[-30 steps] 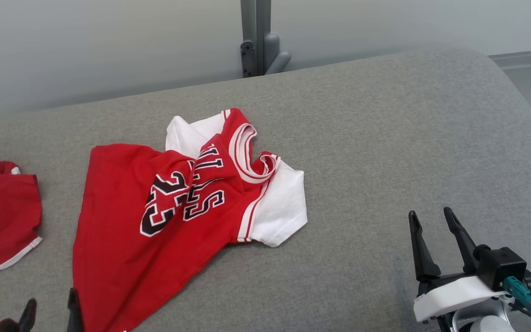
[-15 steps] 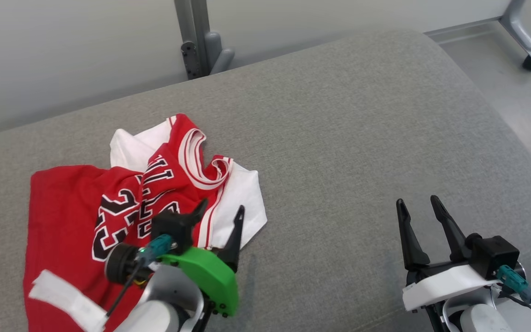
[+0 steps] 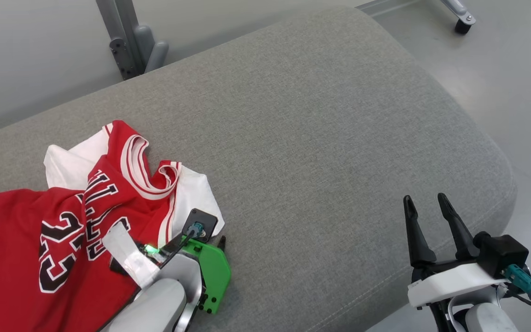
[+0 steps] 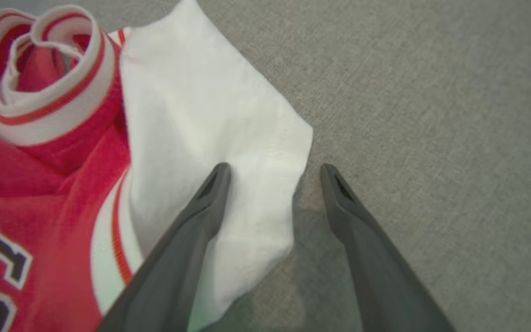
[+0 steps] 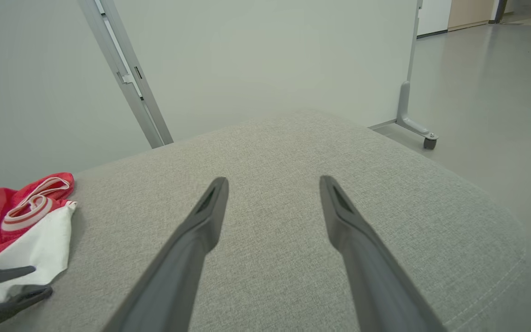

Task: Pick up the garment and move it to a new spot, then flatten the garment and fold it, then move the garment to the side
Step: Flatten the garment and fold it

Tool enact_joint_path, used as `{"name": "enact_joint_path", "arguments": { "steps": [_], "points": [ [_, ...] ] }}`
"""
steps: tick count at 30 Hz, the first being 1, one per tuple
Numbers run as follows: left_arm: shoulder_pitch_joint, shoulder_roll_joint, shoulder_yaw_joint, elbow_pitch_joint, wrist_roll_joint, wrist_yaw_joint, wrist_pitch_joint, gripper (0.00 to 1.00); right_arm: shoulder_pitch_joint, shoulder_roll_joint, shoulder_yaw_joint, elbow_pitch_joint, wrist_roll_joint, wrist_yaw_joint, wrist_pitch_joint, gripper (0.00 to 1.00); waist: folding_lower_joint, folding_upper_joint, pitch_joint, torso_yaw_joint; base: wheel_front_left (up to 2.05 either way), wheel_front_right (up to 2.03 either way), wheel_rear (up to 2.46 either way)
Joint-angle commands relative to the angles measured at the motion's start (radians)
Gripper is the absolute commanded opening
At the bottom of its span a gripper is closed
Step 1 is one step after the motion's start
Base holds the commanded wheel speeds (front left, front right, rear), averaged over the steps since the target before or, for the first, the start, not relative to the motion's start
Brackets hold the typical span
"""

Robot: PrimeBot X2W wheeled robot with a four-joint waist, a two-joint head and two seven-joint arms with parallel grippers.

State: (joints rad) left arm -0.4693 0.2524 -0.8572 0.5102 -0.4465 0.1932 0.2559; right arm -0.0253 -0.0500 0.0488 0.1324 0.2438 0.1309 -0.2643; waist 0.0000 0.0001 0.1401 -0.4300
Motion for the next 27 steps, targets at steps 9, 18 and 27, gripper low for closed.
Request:
{"name": "enact_joint_path", "arguments": {
  "steps": [9,18,27],
  "points": [
    [-0.041,-0.022,0.028,0.145,-0.035,-0.021,-0.082,0.0,-0.005,-0.001,-0.012,-0.005,-0.001,0.0,0.0,1.0,0.0,-0.0001,0.005,0.018,0.0,0.0,0.0],
    [-0.084,-0.128,0.148,0.031,-0.156,-0.074,-0.29,0.0,0.002,-0.001,-0.011,-0.002,-0.012,0.0,0.0,1.0,0.0,-0.0001,-0.004,0.056,0.0,0.0,0.0],
    [-0.033,-0.186,0.083,-0.051,-0.212,-0.132,-0.295,0.0,-0.011,-0.001,-0.004,-0.002,-0.018,0.0,0.0,1.0,0.0,-0.0001,0.002,0.056,0.0,0.0,0.0]
  ]
}}
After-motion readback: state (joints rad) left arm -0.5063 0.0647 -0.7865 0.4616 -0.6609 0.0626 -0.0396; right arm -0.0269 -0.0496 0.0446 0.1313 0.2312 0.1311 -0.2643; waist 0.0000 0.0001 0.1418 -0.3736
